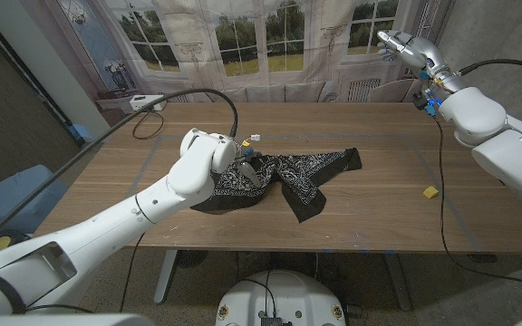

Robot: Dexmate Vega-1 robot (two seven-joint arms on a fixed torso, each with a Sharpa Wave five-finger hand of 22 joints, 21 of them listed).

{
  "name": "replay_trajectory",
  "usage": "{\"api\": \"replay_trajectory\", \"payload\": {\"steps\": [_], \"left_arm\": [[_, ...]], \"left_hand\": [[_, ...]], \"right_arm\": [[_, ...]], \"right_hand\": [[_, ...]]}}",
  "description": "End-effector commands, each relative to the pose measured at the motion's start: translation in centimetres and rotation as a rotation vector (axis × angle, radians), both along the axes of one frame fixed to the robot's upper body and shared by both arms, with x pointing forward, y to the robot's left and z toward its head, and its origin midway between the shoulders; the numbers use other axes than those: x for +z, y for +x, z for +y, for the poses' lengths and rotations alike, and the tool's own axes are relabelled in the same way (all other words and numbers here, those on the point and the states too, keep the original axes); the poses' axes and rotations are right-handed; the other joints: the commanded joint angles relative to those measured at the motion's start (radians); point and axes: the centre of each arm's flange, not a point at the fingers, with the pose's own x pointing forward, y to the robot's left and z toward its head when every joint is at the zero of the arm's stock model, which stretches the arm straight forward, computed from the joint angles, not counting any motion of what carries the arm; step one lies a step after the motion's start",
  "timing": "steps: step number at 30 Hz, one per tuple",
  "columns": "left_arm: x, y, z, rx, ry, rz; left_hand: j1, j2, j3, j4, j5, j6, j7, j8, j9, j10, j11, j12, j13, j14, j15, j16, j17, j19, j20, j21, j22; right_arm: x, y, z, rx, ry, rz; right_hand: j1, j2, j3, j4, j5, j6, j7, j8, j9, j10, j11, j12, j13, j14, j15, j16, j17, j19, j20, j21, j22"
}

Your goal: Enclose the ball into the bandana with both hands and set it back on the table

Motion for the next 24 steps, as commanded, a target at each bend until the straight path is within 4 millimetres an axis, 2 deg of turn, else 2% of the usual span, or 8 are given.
{"api": "replay_trajectory", "payload": {"steps": [1,7,12,15,19,20,22,24], "left_arm": [[-2.1,2.0,-0.9,-0.028,-0.02,0.038],[-3.2,3.0,-1.1,-0.099,-0.078,-0.021],[-3.6,3.6,-1.4,-0.102,-0.061,-0.095],[-3.5,3.4,-1.6,-0.116,-0.04,-0.171],[-3.2,3.1,-1.3,-0.128,-0.114,-0.27],[-3.1,3.0,-1.2,-0.13,-0.129,-0.301],[-2.7,2.6,-0.9,-0.13,-0.176,-0.356],[-2.1,2.3,-0.7,-0.131,-0.192,-0.357]], "left_hand": [[-0.008,0.009,-0.004,0.001,0.004,-0.023,-0.003,-0.001,0.004,-0.022,0.002,-0.001,0.005,-0.021,0.005,0.001,0.005,0.008,-0.001,-0.008,0.003],[0.01,0.053,0.011,-0.004,-0.004,-0.009,-0.003,0.024,0.007,0.017,-0.004,0.028,0.005,0.017,-0.014,0.024,0.001,0.025,-0.002,-0.026,0.004],[0.076,0.09,0.038,-0.055,-0.037,0.118,0.001,0.067,0.009,0.123,-0.032,0.076,0.006,0.134,-0.072,0.05,-0.009,0.157,-0.009,-0.023,0.006],[0.134,0.118,0.064,-0.103,-0.058,0.257,0.046,0.114,0.013,0.233,-0.057,0.127,0.011,0.247,-0.125,0.07,-0.005,0.299,-0.031,-0.004,0.003],[0.233,0.183,0.122,-0.16,-0.073,0.5,0.117,0.211,0.027,0.437,-0.106,0.232,0.033,0.53,-0.248,0.154,0.021,0.459,-0.132,0.022,0.005],[0.259,0.195,0.136,-0.167,-0.07,0.546,0.119,0.234,0.032,0.474,-0.116,0.252,0.039,0.57,-0.257,0.168,0.028,0.477,-0.145,0.026,0.006],[0.321,0.228,0.173,-0.173,-0.061,0.659,0.17,0.297,0.05,0.566,-0.122,0.307,0.061,0.67,-0.285,0.206,0.056,0.533,-0.175,0.045,0.007],[0.366,0.252,0.206,-0.168,-0.051,0.712,0.192,0.337,0.069,0.635,-0.126,0.355,0.088,0.745,-0.29,0.232,0.081,0.569,-0.194,0.063,0.009]], "right_arm": [[0.3,0.8,0.1,-0.005,-0.006,0.015],[0.7,1.0,0.0,-0.022,-0.006,0.016],[0.8,1.4,-0.1,-0.022,-0.006,0.031],[0.8,1.4,-0.1,-0.025,-0.004,0.028],[0.8,1.4,-0.2,-0.028,-0.004,0.027],[0.8,1.4,-0.2,-0.029,0.0,0.029],[0.9,1.3,-0.3,-0.034,0.001,0.023],[0.8,1.2,-0.4,-0.03,0.004,0.013]], "right_hand": [[-0.001,0.004,-0.002,0.001,0.008,0.015,0.002,0.005,0.0,0.012,0.0,0.005,0.0,0.014,-0.001,0.006,-0.002,0.004,0.006,-0.005,0.001],[0.0,0.005,-0.003,0.0,0.008,0.019,0.002,0.006,0.0,0.015,0.001,0.005,-0.002,0.014,-0.002,0.005,-0.006,0.004,0.006,-0.008,0.001],[0.0,0.006,-0.003,-0.001,0.009,0.02,0.002,0.006,0.0,0.017,0.0,0.005,-0.003,0.014,-0.003,0.004,-0.008,0.004,0.006,-0.011,0.001],[-0.001,0.008,-0.003,0.0,0.009,0.02,0.002,0.005,0.0,0.017,0.0,0.004,-0.004,0.013,0.0,0.004,-0.01,0.004,0.006,-0.013,0.001],[-0.001,0.011,-0.003,-0.001,0.01,0.02,0.002,0.004,0.0,0.017,0.0,0.003,-0.005,0.011,0.0,0.003,-0.013,0.003,0.006,-0.015,0.001],[-0.002,0.01,-0.003,-0.001,0.01,0.02,0.002,0.004,0.0,0.018,0.002,0.004,-0.005,0.011,0.0,0.003,-0.013,0.003,0.006,-0.016,0.001],[-0.001,0.011,-0.004,-0.001,0.01,0.021,0.003,0.004,-0.001,0.018,0.002,0.003,-0.005,0.011,0.0,0.003,-0.014,0.003,0.006,-0.017,0.001],[0.0,0.013,-0.003,-0.002,0.01,0.021,0.003,0.004,-0.001,0.018,0.001,0.003,-0.006,0.011,0.0,0.003,-0.015,0.003,0.006,-0.018,0.001]]}}
